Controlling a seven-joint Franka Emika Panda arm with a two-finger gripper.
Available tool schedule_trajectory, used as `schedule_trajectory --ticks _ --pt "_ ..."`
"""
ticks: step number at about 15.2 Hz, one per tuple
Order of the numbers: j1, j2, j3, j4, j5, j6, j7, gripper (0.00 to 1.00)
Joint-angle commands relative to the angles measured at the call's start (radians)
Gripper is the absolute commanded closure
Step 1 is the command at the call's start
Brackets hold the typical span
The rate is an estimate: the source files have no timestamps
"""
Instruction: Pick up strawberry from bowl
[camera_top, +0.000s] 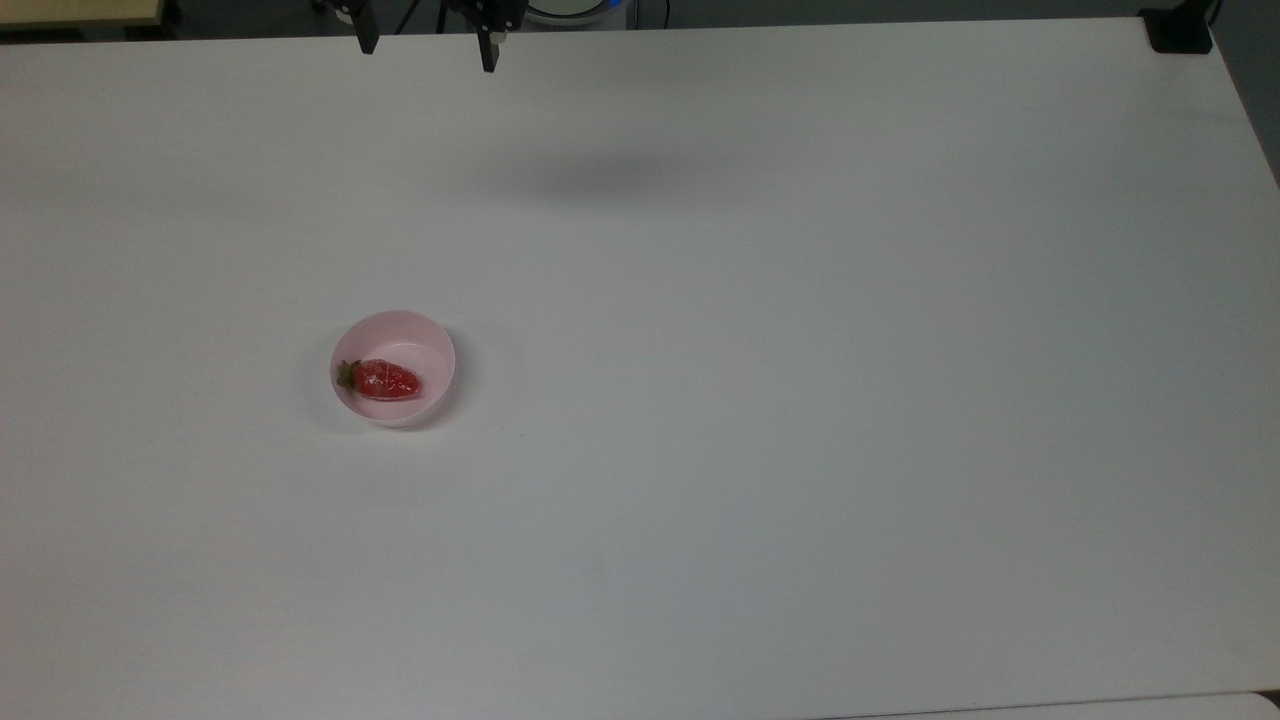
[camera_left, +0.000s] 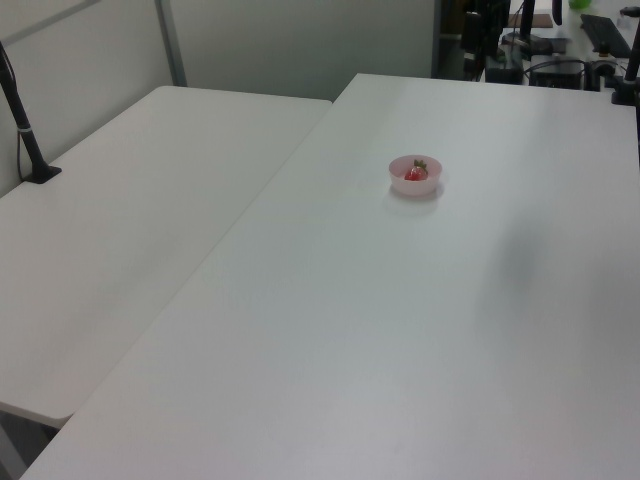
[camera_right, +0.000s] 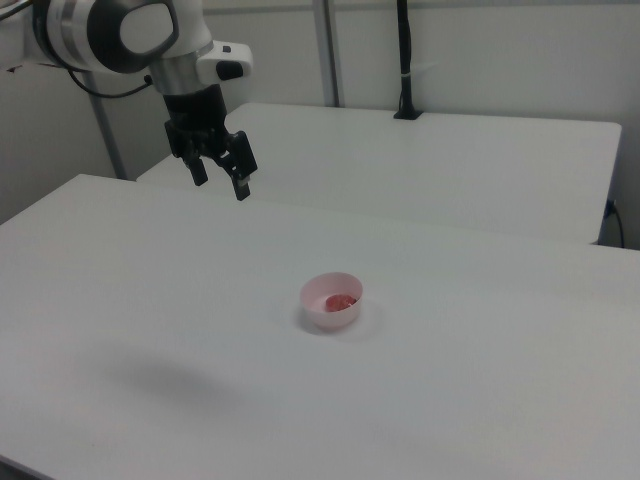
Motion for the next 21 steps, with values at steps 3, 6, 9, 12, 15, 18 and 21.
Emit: schedule_trajectory --ticks 3,6,9,12,15,18,21 --pt "0.005 -0.01 -0.011 -0.011 0.023 0.006 -0.024 0.0" --pt "0.005 -0.01 -0.011 -0.011 0.023 0.007 -0.024 0.0" --pt "0.005 -0.01 -0.011 -0.011 0.023 0.006 -0.024 0.0" --pt "-0.007 -0.01 -0.013 -0.012 0.023 0.009 -0.044 0.0" --pt "-0.022 -0.002 -0.013 -0.015 0.018 0.007 -0.257 0.0" --pt "-0.056 0.036 -0.013 -0.015 0.012 0.027 -0.437 0.0" --pt "-0.071 0.091 -0.013 -0.014 0.008 0.125 -0.445 0.0"
